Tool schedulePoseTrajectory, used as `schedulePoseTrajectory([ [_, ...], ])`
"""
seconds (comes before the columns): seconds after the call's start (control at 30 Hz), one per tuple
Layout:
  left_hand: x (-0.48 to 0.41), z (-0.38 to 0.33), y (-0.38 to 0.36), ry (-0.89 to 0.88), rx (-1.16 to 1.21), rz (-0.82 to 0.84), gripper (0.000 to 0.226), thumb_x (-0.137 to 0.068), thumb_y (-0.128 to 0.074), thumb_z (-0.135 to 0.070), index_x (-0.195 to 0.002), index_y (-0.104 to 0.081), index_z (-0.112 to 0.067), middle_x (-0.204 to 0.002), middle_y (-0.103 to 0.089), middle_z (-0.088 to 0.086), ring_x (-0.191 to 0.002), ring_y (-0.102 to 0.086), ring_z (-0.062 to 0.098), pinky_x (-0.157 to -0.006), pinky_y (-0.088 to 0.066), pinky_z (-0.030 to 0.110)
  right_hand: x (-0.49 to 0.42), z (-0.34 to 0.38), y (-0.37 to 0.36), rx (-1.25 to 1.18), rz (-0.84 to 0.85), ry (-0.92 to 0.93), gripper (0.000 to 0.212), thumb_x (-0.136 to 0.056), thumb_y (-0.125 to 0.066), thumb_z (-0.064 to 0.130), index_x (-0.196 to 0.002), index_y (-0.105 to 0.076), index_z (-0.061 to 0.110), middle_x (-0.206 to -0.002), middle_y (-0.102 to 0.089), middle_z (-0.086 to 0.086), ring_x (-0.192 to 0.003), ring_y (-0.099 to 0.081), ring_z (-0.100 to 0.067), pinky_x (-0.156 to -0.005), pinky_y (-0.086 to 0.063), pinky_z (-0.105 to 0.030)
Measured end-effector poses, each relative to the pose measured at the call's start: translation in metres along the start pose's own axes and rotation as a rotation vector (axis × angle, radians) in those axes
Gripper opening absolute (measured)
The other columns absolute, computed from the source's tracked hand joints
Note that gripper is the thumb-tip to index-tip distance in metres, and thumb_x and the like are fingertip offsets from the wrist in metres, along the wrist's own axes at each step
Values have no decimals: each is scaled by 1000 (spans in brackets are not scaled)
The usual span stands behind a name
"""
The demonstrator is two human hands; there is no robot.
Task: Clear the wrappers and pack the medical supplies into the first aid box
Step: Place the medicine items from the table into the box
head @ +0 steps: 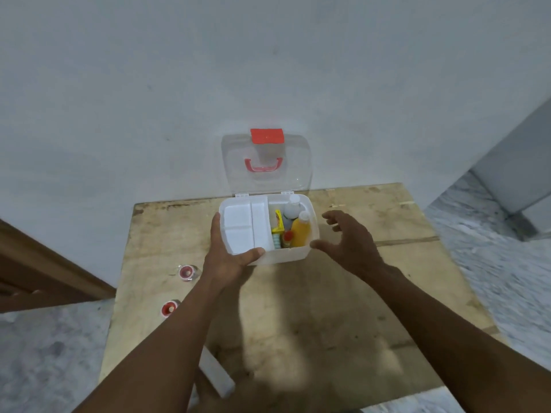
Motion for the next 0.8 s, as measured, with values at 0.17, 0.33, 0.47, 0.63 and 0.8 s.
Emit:
schedulePoseTrajectory([
  [0.17,-6,-1,1,-13,-25,24,96,-63,-91,-19,-139,-33,-25,-127,-51,-15,-110,-52,-10,-80,-53,12,-31,-2,12,-93,358,180,114,-59,-94,33,-150,-25,17,-137,-31,11,-125,-28,-5,-105,-26,-24],
  [0.33,-8,-5,-1,21,-37,23,90,-69,-89,-7,-138,-34,-22,-128,-51,-9,-108,-53,-10,-78,-53,11,-65,-12,-7,-96,481,301,130,-44,-84,67,-149,-17,27,-146,-25,12,-136,-25,-12,-114,-32,-43],
  [0.47,-9,-9,-6,37,-93,12,83,-71,-86,-1,-130,-38,-34,-121,-50,-19,-104,-53,-17,-77,-51,9,-77,-24,-27,-229,476,372,125,-49,-85,69,-148,-19,28,-147,-30,8,-137,-33,-14,-112,-37,-47],
  [0.63,-9,-15,-5,92,-129,11,89,-71,-86,-5,-139,-35,-31,-129,-50,-12,-108,-52,-14,-79,-52,11,-86,-45,-58,-249,486,261,149,-41,-82,78,-154,1,29,-156,-24,5,-144,-30,-19,-109,-40,-51],
  [0.8,-6,-22,-8,145,-168,23,88,-73,-87,-11,-141,-31,-25,-134,-49,-2,-121,-50,10,-76,-56,18,-88,-54,-67,-283,487,244,149,-39,-83,78,-152,5,37,-156,-27,4,-143,-35,-22,-105,-43,-54],
])
Point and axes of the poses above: each hand's wrist, its own x-axis away from the middle knuckle, its own y-axis out of the back of the hand, z = x × y, the point moved 1 cm from there along -x, towards the middle knuckle
